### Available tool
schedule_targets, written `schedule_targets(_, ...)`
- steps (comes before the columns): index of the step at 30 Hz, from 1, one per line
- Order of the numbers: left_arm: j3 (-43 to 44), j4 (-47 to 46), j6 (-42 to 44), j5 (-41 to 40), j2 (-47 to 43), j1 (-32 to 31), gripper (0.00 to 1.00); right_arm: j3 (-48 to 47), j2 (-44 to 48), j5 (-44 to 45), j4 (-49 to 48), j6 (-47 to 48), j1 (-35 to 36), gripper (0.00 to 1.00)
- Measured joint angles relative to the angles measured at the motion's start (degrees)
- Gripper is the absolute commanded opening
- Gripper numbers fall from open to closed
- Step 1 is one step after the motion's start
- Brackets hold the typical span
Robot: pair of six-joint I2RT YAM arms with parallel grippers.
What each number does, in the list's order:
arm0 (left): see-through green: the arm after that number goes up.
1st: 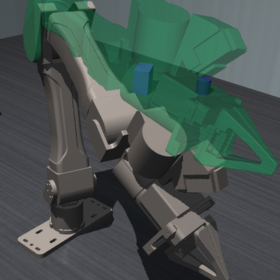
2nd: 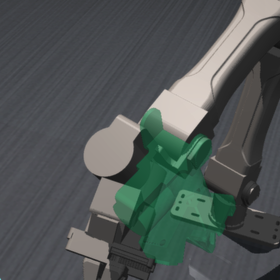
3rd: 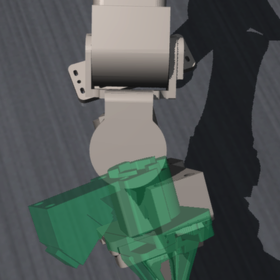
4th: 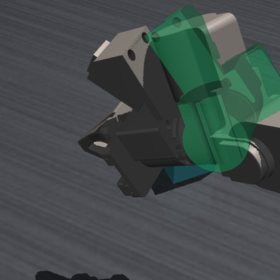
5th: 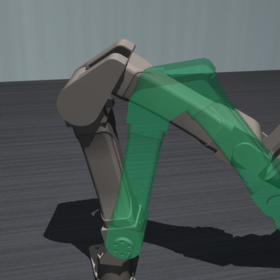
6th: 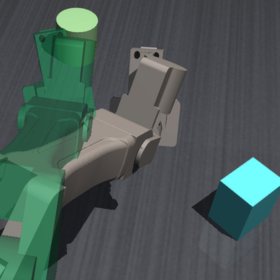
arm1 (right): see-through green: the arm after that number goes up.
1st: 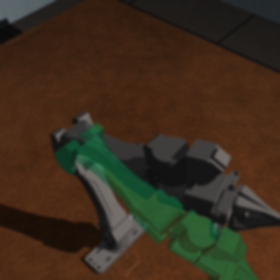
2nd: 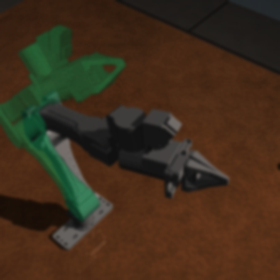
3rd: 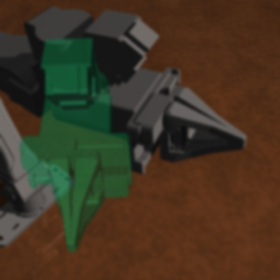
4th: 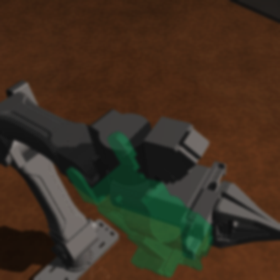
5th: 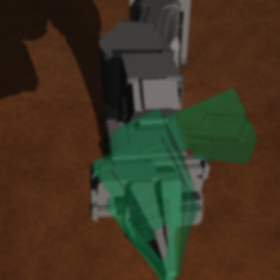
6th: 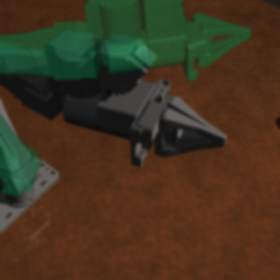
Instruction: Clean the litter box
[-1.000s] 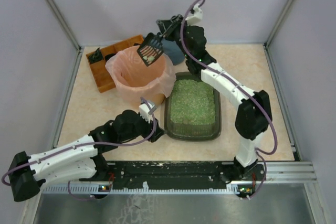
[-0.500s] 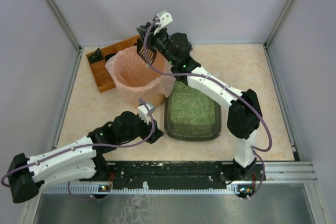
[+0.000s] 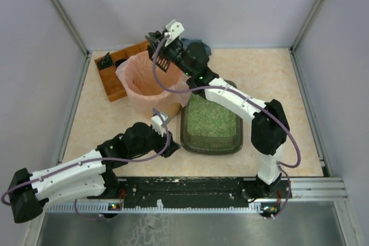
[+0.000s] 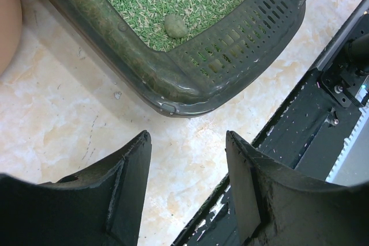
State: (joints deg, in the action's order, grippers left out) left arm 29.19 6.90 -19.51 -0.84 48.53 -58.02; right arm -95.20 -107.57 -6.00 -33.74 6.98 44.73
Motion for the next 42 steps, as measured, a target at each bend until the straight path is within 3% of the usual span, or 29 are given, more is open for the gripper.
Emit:
schedule_targets(5,0.0,0.0,0.0,-0.1,0.0,0.0,0.6,1.2,4.7,-0.8,-0.2,-4.8,0.0,0.0)
schedule_targets(8,0.0,0.0,-0.1,-0.1,0.1,0.0,0.6,7.0,12.4,-1.0,-1.8,-6.6,-0.3,0.0)
schedule_targets(16,0.0,-1.0,-0.2,0.2,2.0,0.0,0.6,26.9,36.3,-2.8,-7.1,-14.2,-8.2,0.0)
schedule_targets(25,0.3,-3.5,-1.1,1.0,7.0,0.0,0.59,50.6,56.1,-3.3,-3.0,-15.6,-15.9,0.0)
schedule_targets(34,1.2,-4.5,-1.1,2.6,9.4,0.0,0.59,62.1,58.8,-2.9,1.9,-14.8,-18.3,0.0)
schedule_targets(42,1.2,-4.9,-1.1,3.7,9.4,0.0,0.59,69.7,52.6,-5.1,-4.4,-12.4,-19.9,0.0)
